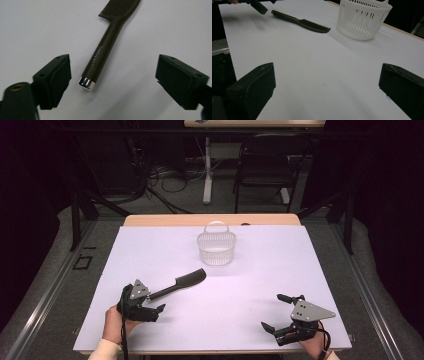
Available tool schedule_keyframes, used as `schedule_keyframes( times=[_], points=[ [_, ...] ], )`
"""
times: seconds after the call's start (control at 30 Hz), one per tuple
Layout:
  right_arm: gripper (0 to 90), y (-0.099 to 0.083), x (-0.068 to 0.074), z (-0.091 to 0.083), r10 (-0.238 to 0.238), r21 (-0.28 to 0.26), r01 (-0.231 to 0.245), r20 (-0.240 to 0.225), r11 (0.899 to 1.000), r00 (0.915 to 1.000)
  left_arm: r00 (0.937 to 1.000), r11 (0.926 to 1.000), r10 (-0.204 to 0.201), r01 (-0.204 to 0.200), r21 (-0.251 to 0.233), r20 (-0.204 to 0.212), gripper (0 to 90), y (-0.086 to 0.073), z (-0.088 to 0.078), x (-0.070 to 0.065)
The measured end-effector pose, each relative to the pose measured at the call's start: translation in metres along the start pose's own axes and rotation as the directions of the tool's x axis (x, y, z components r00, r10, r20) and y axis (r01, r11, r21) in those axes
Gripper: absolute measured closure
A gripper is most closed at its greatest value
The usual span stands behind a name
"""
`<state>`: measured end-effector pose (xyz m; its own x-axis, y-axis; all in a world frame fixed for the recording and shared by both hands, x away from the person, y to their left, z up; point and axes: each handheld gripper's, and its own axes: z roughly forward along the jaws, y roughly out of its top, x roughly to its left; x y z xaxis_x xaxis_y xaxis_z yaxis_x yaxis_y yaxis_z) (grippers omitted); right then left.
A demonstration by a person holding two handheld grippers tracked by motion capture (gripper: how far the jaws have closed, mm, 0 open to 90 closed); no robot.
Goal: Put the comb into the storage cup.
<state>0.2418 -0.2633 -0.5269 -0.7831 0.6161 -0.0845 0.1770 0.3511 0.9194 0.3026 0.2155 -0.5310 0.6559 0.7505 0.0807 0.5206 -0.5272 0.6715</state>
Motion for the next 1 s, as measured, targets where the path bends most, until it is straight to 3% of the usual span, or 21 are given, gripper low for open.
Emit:
schedule_keyframes(
  times=[0.17, 0.33, 0.7, 1.0],
  points=[
    [0.2, 0.000, 0.000, 0.000, 0.002, -0.002, -0.002, -0.002, 1.000, 1.0000, 1.0000, 0.9998, 0.006, -0.005, 0.017, -0.007, 0.3, 0.003, 0.000, 0.000],
    [0.2, 0.000, 0.000, 0.000, 0.014, -0.002, -0.014, 0.003, 1.000, 0.9999, 0.9997, 0.9986, 0.011, -0.012, 0.052, 0.023, 0.0, 0.010, 0.000, 0.000],
    [0.1, -0.001, -0.002, 0.000, 0.033, 0.000, -0.033, 0.010, 0.999, 0.9994, 0.9980, 0.9943, 0.062, -0.063, 0.086, 0.015, 0.0, 0.023, 0.006, -0.001],
    [0.0, -0.001, -0.002, 0.001, 0.032, 0.009, -0.032, 0.002, 0.999, 0.9995, 0.9956, 0.9888, 0.093, -0.094, 0.116, 0.011, 0.2, 0.034, 0.011, 0.005]
  ],
)
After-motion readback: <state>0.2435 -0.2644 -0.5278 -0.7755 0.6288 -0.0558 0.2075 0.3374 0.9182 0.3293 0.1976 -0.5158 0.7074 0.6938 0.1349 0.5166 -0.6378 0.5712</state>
